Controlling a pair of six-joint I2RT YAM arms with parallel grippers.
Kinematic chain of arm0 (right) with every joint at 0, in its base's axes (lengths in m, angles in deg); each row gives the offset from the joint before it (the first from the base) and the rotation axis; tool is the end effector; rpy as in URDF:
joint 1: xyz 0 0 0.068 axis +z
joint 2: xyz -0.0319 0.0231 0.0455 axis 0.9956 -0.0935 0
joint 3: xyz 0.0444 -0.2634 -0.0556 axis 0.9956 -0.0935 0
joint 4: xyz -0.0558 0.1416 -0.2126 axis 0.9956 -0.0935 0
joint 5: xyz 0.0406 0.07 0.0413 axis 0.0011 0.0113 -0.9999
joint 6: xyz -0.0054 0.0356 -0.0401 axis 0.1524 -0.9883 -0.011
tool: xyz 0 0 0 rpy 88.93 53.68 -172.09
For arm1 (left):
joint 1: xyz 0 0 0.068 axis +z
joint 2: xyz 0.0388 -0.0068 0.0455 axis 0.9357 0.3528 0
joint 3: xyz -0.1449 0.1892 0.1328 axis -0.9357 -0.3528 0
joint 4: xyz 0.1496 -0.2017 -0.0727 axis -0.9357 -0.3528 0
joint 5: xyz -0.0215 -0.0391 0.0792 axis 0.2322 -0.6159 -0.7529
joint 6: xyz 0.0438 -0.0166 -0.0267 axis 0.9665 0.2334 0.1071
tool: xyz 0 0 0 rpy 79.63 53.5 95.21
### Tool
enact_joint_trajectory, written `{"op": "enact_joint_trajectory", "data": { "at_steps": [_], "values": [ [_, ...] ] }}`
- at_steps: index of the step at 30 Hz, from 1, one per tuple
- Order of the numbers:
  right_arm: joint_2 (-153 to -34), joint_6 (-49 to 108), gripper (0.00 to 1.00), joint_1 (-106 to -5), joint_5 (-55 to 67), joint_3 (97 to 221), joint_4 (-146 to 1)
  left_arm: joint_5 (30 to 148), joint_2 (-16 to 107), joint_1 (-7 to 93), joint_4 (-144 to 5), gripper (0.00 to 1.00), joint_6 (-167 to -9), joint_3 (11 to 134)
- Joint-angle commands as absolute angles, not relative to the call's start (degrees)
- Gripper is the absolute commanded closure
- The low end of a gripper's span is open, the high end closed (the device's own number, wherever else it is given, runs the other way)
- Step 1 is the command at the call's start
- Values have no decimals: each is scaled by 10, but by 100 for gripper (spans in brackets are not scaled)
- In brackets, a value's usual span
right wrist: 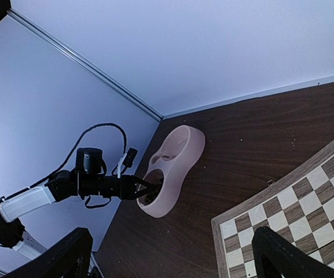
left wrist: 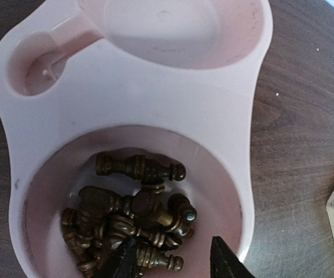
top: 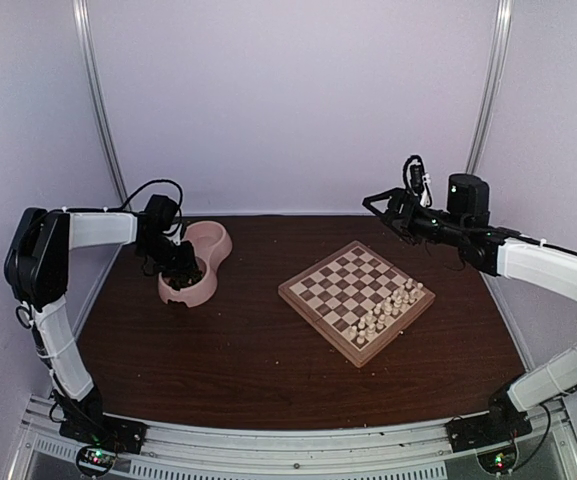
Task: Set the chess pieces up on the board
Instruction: Pick up the chess pile from the storage box.
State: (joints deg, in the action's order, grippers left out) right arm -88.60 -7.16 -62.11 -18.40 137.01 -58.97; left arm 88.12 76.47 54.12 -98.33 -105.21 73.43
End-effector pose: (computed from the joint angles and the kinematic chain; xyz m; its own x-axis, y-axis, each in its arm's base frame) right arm 0.2787 0.1363 0.3127 -0.6756 0.3496 -0.6491 -0.4783 0.4622 0.7468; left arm 0.3726 -0.1062 0.1862 -0.8902 -0.2462 -0.3833 -0.1141 0.9351 -0.3356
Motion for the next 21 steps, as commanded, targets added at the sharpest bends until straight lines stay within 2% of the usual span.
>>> {"op": "enact_joint_trajectory", "data": {
  "at_steps": [1,4,6,15,21],
  "values": [
    [-906,30,0,-614,-187,1409,-675,854,793,534,-1023,56,-1043,776],
    [-907,53,9,-607,-193,1408,-682,830,796,529,-1039,55,-1037,780],
    [-905,62,11,-605,-184,1404,-684,826,800,529,-1042,54,-1035,780],
    [-909,74,12,-598,-190,1412,-684,798,856,529,-1047,53,-1072,825],
    [-911,80,14,-597,-190,1419,-694,780,890,529,-1054,59,-1085,858]
  ]
}}
